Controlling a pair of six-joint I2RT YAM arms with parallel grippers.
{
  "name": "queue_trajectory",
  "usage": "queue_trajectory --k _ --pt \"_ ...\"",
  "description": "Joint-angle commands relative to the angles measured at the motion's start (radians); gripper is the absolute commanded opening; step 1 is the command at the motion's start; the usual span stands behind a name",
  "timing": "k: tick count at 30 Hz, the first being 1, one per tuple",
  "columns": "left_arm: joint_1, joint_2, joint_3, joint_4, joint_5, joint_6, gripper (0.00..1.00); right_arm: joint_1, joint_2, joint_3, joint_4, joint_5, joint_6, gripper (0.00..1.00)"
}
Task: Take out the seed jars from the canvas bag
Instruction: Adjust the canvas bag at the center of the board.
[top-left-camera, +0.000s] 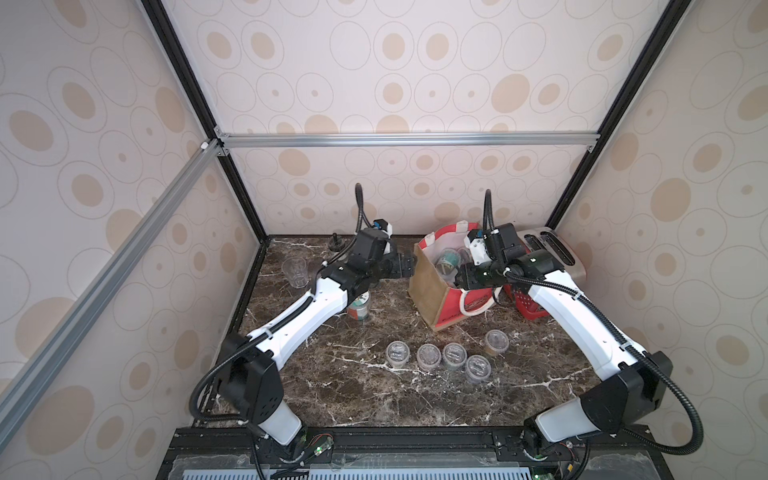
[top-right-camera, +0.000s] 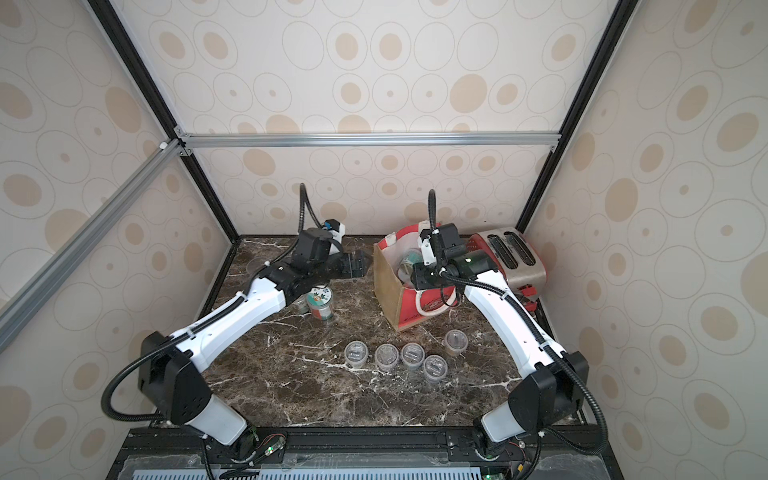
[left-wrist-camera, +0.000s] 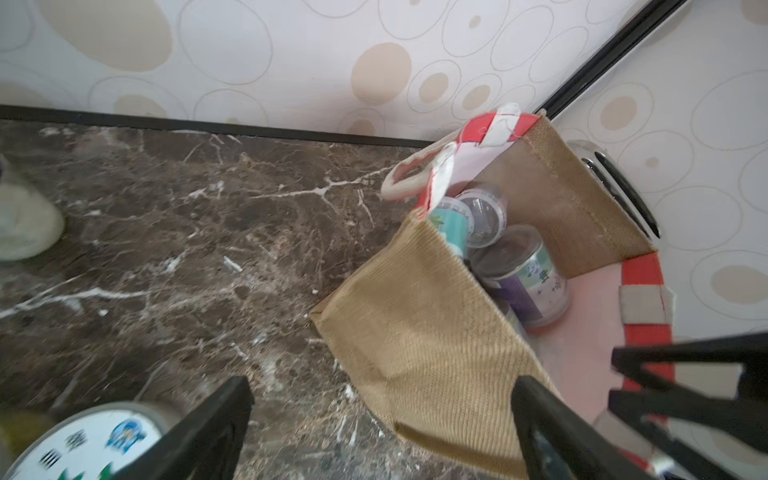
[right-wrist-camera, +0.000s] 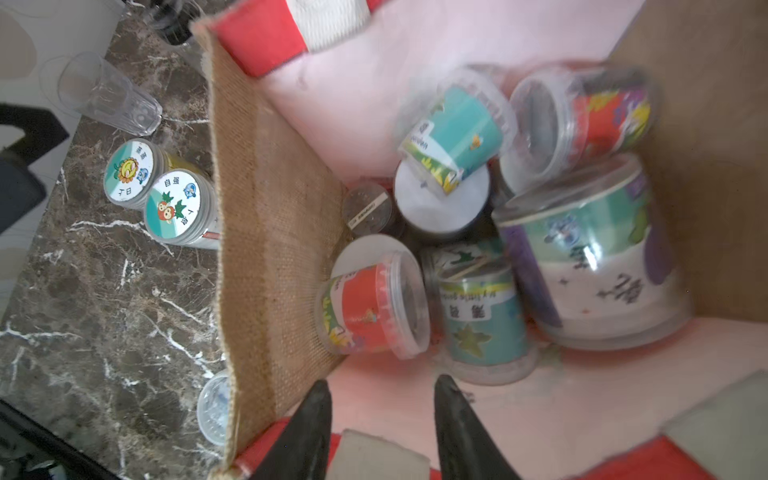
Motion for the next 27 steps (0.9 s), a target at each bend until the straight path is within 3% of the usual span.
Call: queue_trajectory --k 1,5,8,11,17,20,27 --pt "-0.064 0.075 0.137 -0.053 -0.025 0.031 0.98 0.003 -0.008 -0.060 -0.030 -0.048 -0.008 0.40" --pt "-0.121 0.172 0.221 -0.093 -0.054 0.028 0.98 0.002 -0.045 -0.137 0.009 -0.076 0.004 0.41" --pt "-0.146 0.206 0.225 -0.099 -0.070 0.018 0.86 0.003 -0.072 -0.196 0.031 -0.079 0.012 0.41" --pt "-0.169 0.205 0.204 -0.091 -0.079 0.012 0.68 0.002 -0.100 -0.249 0.048 -0.061 0.019 0.41" --pt "-0.206 0.189 0.170 -0.062 -0.120 0.034 0.16 -0.015 -0.154 -0.309 0.079 0.004 0.044 0.42" --pt "-0.207 0.226 0.242 -0.087 -0.172 0.090 0.00 -0.045 -0.176 -0.316 0.097 0.019 0.066 0.43" --pt "-0.207 0.375 0.566 -0.159 -0.303 0.285 0.00 -0.102 -0.222 -0.314 0.153 -0.003 0.120 0.47"
